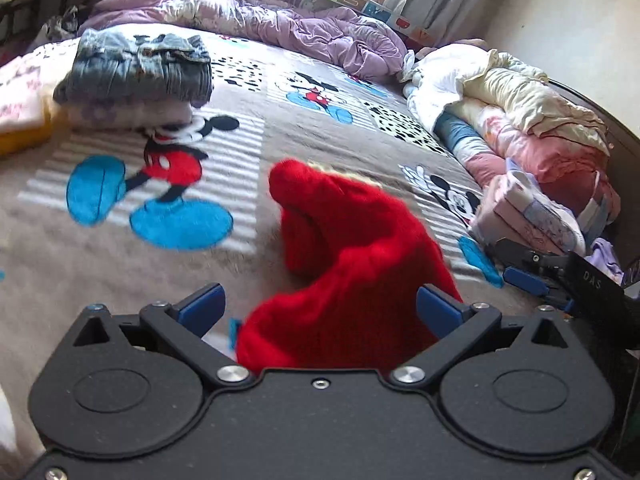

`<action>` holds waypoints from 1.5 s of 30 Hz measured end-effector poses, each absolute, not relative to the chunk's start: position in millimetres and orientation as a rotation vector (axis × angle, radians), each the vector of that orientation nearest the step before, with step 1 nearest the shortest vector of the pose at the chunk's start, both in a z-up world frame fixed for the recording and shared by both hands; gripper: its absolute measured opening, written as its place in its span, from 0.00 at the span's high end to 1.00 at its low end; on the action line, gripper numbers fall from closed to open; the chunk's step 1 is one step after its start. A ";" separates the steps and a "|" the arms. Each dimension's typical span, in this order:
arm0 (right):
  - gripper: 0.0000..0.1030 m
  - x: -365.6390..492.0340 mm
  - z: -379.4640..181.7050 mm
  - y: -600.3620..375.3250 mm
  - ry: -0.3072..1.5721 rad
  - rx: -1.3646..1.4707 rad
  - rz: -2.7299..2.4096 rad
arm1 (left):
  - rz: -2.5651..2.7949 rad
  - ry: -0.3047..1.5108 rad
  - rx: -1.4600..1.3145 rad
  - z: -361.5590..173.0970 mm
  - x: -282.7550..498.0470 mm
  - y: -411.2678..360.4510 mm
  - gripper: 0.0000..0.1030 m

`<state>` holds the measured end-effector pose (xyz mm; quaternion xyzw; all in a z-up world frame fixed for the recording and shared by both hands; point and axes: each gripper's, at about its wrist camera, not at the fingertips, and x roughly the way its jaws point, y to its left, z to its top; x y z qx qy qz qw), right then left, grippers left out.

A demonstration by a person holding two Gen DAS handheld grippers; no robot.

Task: Fold clothes
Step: 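Lower both grippers onto the red sweater and approach its edge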

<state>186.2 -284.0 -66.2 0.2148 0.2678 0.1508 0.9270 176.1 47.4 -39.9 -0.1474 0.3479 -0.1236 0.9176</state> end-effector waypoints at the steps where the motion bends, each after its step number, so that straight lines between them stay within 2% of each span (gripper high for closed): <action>1: 0.00 193.5 -68.5 -285.8 0.549 0.448 0.312 | -0.259 0.716 -0.305 -38.9 183.0 48.9 0.00; 10: 0.01 246.0 -97.7 -303.6 0.539 0.487 0.387 | -0.326 0.777 -0.238 -35.6 252.6 49.4 0.01; 18: 0.09 275.4 -128.4 -316.5 0.539 0.513 0.446 | -0.391 0.832 -0.106 -36.2 317.5 35.4 0.01; 36: 0.09 315.7 -147.9 -327.1 0.581 0.500 0.589 | -0.620 1.094 0.053 -72.4 434.2 4.9 0.02; 38: 0.11 318.0 -151.6 -325.2 0.610 0.505 0.619 | -0.649 1.122 0.046 -78.3 435.8 3.0 0.08; 40: 0.20 318.7 -153.7 -322.8 0.631 0.503 0.651 | -0.687 1.129 0.043 -81.0 432.1 2.1 0.34; 42: 0.38 315.2 -152.6 -321.4 0.626 0.491 0.679 | -0.692 1.112 0.084 -80.4 425.0 0.5 0.44; 43: 0.41 313.0 -151.3 -321.4 0.617 0.485 0.686 | -0.704 1.105 0.090 -79.7 421.4 1.3 0.51; 45: 0.54 308.9 -149.3 -323.5 0.604 0.483 0.700 | -0.719 1.088 0.099 -76.0 413.4 3.6 0.58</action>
